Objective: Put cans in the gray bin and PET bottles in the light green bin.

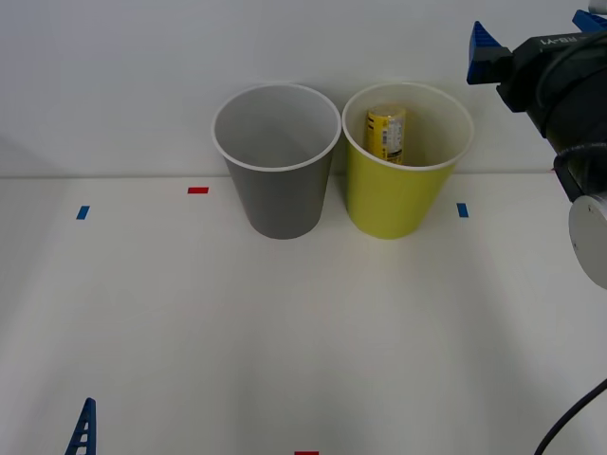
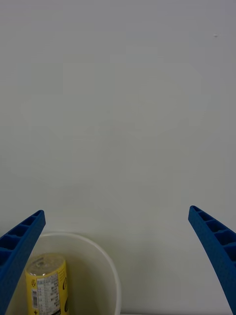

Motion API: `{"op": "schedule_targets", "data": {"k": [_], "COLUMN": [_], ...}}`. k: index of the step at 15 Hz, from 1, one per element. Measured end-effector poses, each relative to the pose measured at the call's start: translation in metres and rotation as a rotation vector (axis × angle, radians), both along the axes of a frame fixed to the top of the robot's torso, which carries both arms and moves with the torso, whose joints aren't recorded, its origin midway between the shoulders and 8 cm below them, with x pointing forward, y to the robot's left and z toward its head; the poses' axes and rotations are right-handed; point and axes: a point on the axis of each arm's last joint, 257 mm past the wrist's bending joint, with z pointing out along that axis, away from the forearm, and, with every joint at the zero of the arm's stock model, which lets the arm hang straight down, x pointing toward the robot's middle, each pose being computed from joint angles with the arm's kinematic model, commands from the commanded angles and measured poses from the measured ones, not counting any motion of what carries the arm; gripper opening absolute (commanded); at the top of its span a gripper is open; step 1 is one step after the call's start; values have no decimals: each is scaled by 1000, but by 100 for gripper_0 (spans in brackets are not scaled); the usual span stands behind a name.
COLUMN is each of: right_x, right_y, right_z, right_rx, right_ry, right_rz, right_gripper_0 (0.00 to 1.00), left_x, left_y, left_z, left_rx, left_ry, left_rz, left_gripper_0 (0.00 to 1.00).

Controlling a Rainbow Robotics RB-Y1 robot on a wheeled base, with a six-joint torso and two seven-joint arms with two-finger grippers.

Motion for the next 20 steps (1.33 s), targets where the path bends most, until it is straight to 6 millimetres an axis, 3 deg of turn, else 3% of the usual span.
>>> {"op": "schedule_targets", "data": {"k": [6,10,16,20], "right_x": [-50,-69,-64,-74], "right_y": [-24,-35,-30,-38], "right_z": [-56,-82,-91,-119], "right_rx": [-35,-60,-40,-21], "right_ry": [71,74,27,-30], "right_rz": [-34,-35,25,51], "right_gripper_0": [100,100,100,100], "left_x": [0,0,0,0], "left_y": [0,0,0,0], "left_z": [0,0,0,0], "left_rx": [0,0,0,0], "left_ry": [0,0,0,0], "left_rz": [0,0,0,0], "left_gripper_0": [100,100,100,100]}}
